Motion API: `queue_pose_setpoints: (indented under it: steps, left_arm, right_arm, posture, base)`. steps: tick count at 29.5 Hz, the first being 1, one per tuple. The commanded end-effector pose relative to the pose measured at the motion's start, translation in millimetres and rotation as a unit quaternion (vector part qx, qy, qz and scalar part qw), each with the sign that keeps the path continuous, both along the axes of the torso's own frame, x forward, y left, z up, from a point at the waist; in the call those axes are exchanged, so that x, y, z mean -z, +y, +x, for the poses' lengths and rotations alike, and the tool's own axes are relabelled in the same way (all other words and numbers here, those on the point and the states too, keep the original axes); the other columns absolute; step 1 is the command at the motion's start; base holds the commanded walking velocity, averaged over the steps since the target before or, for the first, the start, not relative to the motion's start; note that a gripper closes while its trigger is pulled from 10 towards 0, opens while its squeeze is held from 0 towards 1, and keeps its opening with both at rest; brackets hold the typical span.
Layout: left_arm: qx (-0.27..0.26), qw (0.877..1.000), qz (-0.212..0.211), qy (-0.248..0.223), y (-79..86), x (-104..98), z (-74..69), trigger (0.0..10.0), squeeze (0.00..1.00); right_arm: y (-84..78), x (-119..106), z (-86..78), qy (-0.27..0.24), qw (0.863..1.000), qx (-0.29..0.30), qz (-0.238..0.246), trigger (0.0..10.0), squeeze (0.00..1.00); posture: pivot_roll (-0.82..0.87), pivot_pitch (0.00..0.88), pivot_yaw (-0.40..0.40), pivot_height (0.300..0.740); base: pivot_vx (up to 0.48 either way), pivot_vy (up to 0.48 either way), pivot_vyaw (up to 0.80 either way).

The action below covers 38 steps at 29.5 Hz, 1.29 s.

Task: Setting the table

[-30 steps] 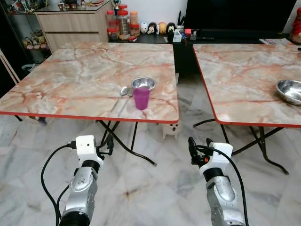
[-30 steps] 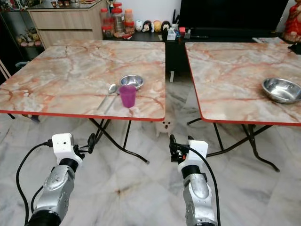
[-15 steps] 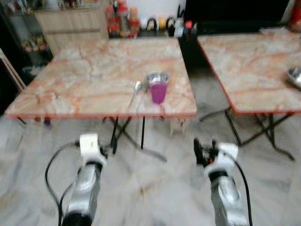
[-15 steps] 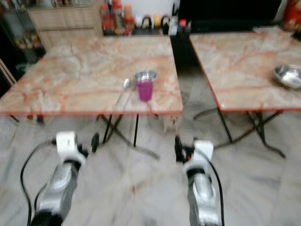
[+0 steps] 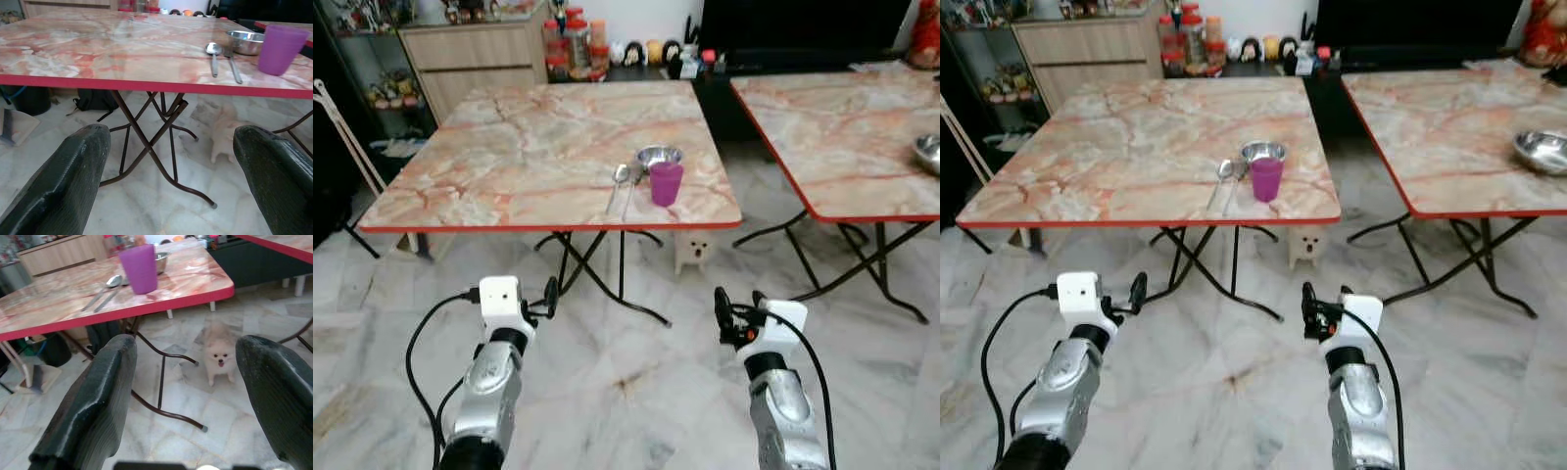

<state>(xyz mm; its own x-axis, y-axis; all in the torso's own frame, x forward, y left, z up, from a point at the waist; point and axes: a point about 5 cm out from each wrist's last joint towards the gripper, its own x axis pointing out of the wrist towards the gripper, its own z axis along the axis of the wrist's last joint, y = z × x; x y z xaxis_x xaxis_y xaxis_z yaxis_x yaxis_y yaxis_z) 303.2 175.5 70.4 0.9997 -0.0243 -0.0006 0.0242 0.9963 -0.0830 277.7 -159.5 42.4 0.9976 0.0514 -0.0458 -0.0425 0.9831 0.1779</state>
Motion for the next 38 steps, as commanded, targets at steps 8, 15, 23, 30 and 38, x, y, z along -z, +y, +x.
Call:
queue_pose_setpoints:
  steps: [8,15,23,30,38]
  left_arm:
    - [0.004,1.0,0.01,-0.002,1.0,-1.3,-1.1,10.0,0.0]
    - [0.005,1.0,0.012,-0.001,1.6,-0.6,-1.6,10.0,0.0]
    - [0.004,1.0,0.013,0.0,1.5,0.1,-2.4,10.0,0.0]
    - [0.003,1.0,0.012,0.001,1.3,0.6,-2.6,10.0,0.0]
    - [0.004,1.0,0.012,0.001,0.7,0.4,-1.8,10.0,0.0]
  right_arm:
    - [-0.4,-1.7,2.3,0.001,1.0,0.002,0.007,10.0,0.0]
    - [-0.1,-2.0,2.2,-0.002,1.0,0.002,0.002,10.0,0.0]
    - [-0.1,-2.0,1.8,-0.003,1.0,0.0,0.001,10.0,0.0]
    - [-0.3,-1.8,2.1,-0.002,1.0,0.0,0.002,10.0,0.0]
    - [-1.3,-2.8,3.2,-0.002,1.0,0.003,0.004,10.0,0.0]
  posture:
    - [-0.04,0.0,0.036,0.74]
    - [-0.03,0.0,0.039,0.74]
    - [-0.03,0.0,0.035,0.74]
    - [-0.03,0.0,0.034,0.74]
    - [-0.04,0.0,0.033,0.74]
  base:
    - [0.328,0.0,0.0]
    - [0.327,0.0,-0.13]
    - [0.329,0.0,0.0]
    - [0.325,0.0,0.0]
    - [0.319,0.0,0.0]
